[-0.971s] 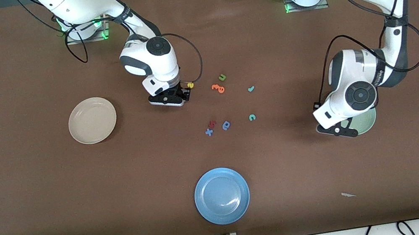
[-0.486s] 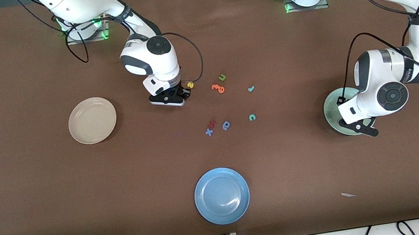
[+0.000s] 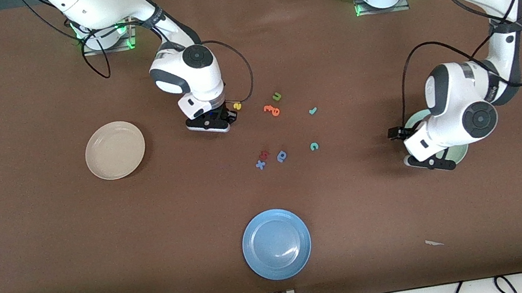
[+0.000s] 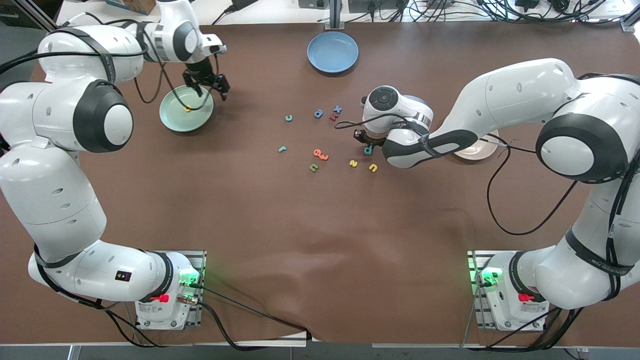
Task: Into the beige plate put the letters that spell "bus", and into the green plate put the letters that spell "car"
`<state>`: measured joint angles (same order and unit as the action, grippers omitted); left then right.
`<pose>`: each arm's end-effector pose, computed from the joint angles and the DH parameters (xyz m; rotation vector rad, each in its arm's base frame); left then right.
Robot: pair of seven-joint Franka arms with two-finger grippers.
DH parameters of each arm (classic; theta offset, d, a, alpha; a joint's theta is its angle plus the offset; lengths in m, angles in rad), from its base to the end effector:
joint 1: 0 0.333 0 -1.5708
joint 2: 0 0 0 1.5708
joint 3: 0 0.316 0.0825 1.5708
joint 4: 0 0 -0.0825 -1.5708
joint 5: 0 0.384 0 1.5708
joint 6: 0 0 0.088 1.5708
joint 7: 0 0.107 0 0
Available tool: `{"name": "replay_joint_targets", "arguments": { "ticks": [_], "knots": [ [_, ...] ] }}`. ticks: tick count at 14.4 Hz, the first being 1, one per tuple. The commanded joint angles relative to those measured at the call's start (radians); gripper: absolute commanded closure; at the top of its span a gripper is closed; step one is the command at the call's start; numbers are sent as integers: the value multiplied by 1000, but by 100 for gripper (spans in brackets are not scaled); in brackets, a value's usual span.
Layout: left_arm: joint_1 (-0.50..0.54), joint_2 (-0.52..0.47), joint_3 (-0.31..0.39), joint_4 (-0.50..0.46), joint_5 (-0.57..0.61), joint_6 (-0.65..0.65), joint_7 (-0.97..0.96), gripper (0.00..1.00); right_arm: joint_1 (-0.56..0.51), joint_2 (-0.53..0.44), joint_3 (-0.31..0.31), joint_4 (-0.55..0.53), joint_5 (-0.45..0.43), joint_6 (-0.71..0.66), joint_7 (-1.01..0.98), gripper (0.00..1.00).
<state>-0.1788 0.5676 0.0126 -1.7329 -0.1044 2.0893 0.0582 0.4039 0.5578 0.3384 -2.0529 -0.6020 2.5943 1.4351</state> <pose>0.6346 -0.1123 0.2377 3.0473 -0.2509 -0.3296 0.4289 0.4076 0.1775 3.0903 -0.3601 0.2332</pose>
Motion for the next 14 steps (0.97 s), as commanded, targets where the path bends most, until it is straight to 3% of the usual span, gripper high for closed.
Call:
{"name": "replay_joint_targets", "arguments": {
  "ticks": [1,4,8,11,14],
  "knots": [
    [-14,-12,-98,-7,-14,66,-295,0,-39,-79,-2,-33,-12,-11,-31,100],
    [-95,-5,-123,-13,-12,138,-507,2,-89,-166,1,-87,39,-19,-140,100],
    [-197,24,-120,-25,-9,216,-708,4,-180,-292,4,-176,197,-40,-425,100],
    [-235,58,-118,-25,-3,261,-790,5,-259,-322,27,-191,211,-100,-550,100],
    [-257,101,-118,-13,101,298,-918,7,-384,-338,54,-236,211,-99,-697,100]
  ]
}}
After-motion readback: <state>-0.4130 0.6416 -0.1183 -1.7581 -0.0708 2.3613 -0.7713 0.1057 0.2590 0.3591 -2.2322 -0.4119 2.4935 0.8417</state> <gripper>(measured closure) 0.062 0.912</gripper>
